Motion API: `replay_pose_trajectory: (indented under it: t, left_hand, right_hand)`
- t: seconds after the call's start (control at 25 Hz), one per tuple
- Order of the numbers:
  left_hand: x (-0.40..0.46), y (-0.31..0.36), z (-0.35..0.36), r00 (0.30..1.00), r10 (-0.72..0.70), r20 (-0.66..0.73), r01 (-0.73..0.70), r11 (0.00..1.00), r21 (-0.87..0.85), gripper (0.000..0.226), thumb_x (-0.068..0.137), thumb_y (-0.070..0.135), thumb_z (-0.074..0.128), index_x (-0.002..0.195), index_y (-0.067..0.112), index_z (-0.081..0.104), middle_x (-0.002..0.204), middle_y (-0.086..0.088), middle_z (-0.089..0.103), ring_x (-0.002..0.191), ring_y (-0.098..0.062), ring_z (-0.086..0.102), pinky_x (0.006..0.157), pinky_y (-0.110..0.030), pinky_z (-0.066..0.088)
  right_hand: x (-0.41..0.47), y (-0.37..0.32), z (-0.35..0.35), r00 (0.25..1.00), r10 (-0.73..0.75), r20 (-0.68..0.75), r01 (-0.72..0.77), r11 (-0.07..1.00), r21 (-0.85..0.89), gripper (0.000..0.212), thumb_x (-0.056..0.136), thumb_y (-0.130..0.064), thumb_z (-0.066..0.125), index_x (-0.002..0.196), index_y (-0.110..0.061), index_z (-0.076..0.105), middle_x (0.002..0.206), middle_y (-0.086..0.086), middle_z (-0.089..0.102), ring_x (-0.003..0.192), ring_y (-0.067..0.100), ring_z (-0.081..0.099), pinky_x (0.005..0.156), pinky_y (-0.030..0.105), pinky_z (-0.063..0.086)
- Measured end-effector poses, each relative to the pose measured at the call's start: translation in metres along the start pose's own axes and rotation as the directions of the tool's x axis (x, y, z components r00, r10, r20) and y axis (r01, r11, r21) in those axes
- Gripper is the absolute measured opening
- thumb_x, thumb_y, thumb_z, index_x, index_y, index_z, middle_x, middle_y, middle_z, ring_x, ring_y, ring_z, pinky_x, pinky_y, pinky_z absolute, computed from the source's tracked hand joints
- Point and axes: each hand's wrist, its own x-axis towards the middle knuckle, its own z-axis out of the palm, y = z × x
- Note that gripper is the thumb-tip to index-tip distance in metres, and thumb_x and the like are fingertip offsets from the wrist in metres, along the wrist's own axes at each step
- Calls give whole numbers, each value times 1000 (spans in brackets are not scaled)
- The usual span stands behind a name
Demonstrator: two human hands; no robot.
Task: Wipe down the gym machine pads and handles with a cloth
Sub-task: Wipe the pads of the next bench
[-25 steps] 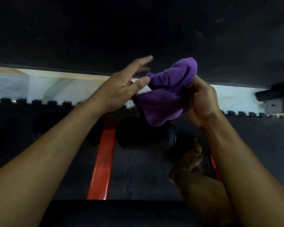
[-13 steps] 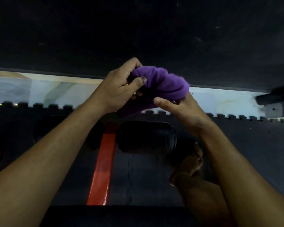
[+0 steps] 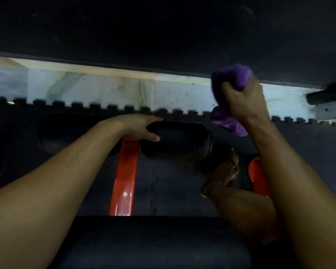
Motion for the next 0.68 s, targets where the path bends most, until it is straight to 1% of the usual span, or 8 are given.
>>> replay_pose_trajectory:
  t: [0.12, 0.2, 0.24, 0.32, 0.4, 0.48, 0.56, 0.68]
  left_hand:
    - [4, -3, 5, 1000, -15, -15, 15, 1000, 10, 83, 96, 46, 68, 163, 28, 23, 167, -2, 31, 149, -23, 35, 114, -25, 29]
    - [7, -6, 8, 998, -20, -53, 19, 1000, -15, 68, 97, 43, 68, 156, 21, 40, 157, -7, 47, 136, -24, 49, 102, -25, 37]
    - [8, -7, 9, 996, -15, -83, 12, 999, -41, 59, 97, 41, 68, 149, 19, 48, 148, -9, 55, 125, -23, 55, 93, -25, 39]
    - [9, -9, 9, 992, -2, -130, -12, 994, -105, 51, 98, 37, 68, 144, 20, 54, 135, -4, 62, 109, -16, 54, 83, -24, 37]
    - [8, -11, 9, 991, 5, -136, -23, 991, -131, 53, 99, 36, 67, 147, 21, 51, 136, -3, 60, 111, -13, 51, 84, -21, 34]
    - [9, -12, 9, 991, 12, -130, -29, 991, -132, 58, 101, 38, 64, 153, 22, 46, 152, -4, 52, 129, -18, 51, 94, -21, 35]
    - [9, -12, 10, 993, 19, -118, -34, 992, -120, 65, 103, 41, 60, 161, 27, 33, 165, -1, 35, 149, -19, 36, 113, -21, 27]
    - [12, -14, 14, 994, 25, -107, -39, 991, -127, 62, 106, 39, 54, 162, 26, 30, 167, -4, 31, 152, -21, 32, 116, -22, 24]
  right_hand:
    - [-18, -5, 34, 923, 39, 382, 17, 990, -141, 26, 84, -42, 64, 109, -34, 63, 101, -3, 66, 93, 17, 63, 71, 25, 45]
    - [-35, -2, 69, 844, -26, 535, 240, 911, -335, 40, 84, -50, 65, 119, -32, 59, 116, 3, 65, 110, 27, 59, 90, 38, 48]
    - [-43, -1, 83, 809, -84, 581, 383, 825, -415, 48, 83, -56, 63, 125, -34, 56, 129, 3, 59, 121, 31, 50, 102, 50, 41]
    - [-48, 0, 95, 772, -124, 624, 483, 752, -449, 58, 83, -63, 60, 135, -39, 48, 144, 3, 41, 130, 36, 38, 107, 64, 32]
    - [-38, 8, 90, 764, -69, 642, 444, 777, -445, 65, 86, -58, 59, 145, -40, 37, 148, 5, 35, 129, 39, 40, 104, 62, 38]
    - [-26, 25, 79, 800, 20, 599, 346, 801, -489, 65, 90, -46, 59, 149, -38, 33, 147, 8, 36, 128, 41, 42, 100, 58, 43]
    - [-22, 37, 67, 847, 108, 520, 186, 856, -482, 57, 94, -38, 56, 147, -32, 38, 141, 13, 36, 127, 45, 41, 97, 55, 45]
    - [-42, 28, 75, 890, 131, 437, 132, 843, -522, 54, 94, -37, 59, 142, -22, 40, 142, 16, 31, 125, 46, 40, 91, 53, 47]
